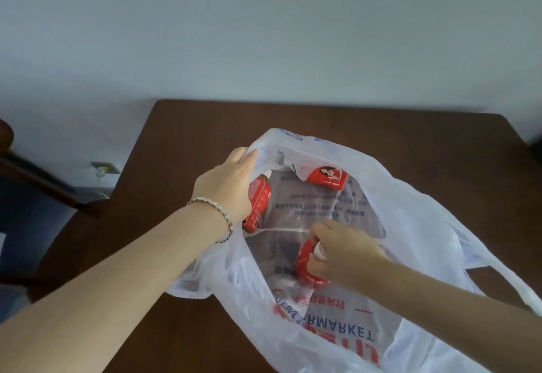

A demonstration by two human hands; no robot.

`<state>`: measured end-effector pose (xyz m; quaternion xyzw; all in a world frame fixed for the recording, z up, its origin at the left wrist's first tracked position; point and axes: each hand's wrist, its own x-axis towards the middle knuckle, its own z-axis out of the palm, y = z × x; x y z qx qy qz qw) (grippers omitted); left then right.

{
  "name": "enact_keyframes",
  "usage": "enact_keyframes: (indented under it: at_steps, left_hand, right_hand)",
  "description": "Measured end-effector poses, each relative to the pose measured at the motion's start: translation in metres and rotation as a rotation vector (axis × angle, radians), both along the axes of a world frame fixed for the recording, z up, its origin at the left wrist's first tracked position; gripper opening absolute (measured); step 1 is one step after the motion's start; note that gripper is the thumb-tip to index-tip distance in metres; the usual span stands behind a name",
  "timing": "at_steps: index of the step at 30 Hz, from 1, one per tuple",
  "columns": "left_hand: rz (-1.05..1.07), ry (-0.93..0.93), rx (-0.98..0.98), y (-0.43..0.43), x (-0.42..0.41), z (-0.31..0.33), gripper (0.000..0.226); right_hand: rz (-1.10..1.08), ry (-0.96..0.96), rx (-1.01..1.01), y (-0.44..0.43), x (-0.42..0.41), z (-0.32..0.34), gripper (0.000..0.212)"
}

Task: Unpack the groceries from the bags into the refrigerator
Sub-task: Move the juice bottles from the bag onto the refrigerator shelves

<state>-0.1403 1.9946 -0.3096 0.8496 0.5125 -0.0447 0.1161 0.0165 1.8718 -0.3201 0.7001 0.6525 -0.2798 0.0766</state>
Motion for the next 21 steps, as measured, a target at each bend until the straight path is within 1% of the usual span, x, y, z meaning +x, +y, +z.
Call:
enact_keyframes:
  at_steps: [3, 6, 7, 9, 10, 12, 13, 15, 18, 20, 21]
  left_hand:
    - [-0.014, -0.009, -0.03, -0.004, -0.003, -0.005, 0.079]
    - [-0.002, -0.047, -0.062, -0.008, -0.009, -0.008, 0.076]
    - [0.004, -0.065, -0.067, -0.009, -0.011, -0.008, 0.076]
    - [0.02, -0.105, -0.07, -0.007, -0.012, -0.007, 0.077]
    - [0.031, -0.126, -0.068, -0.006, -0.012, -0.005, 0.077]
    - [0.042, -0.148, -0.063, -0.005, -0.011, -0.004, 0.078]
    - [0.043, -0.153, -0.062, -0.004, -0.01, -0.004, 0.079]
    - [0.047, -0.163, -0.066, -0.004, -0.009, -0.005, 0.078]
    - [0.055, -0.149, -0.094, 0.0, -0.01, -0.008, 0.075]
    - [0.076, -0.136, -0.116, 0.002, -0.01, -0.008, 0.076]
    - [0.081, -0.12, -0.113, 0.004, -0.01, -0.008, 0.078]
  right_hand:
    - [0.172, -0.065, -0.023, -0.008, -0.014, 0.004, 0.038]
    - [0.177, -0.163, -0.036, 0.016, -0.02, 0.005, 0.053]
    - [0.179, -0.201, -0.004, 0.03, -0.02, 0.001, 0.052]
    - [0.189, -0.243, 0.076, 0.062, -0.022, -0.012, 0.033]
    - [0.202, -0.237, 0.111, 0.077, -0.025, -0.021, 0.03]
    - [0.248, -0.176, 0.144, 0.1, -0.031, -0.042, 0.052]
    - [0.286, -0.173, 0.172, 0.11, -0.032, -0.051, 0.059]
    - [0.334, -0.235, 0.225, 0.126, -0.034, -0.062, 0.06]
    - [0.35, -0.248, 0.291, 0.135, -0.033, -0.072, 0.056]
    - [0.366, -0.239, 0.256, 0.134, -0.028, -0.078, 0.061]
    - [0.416, -0.247, 0.206, 0.129, -0.024, -0.079, 0.062]
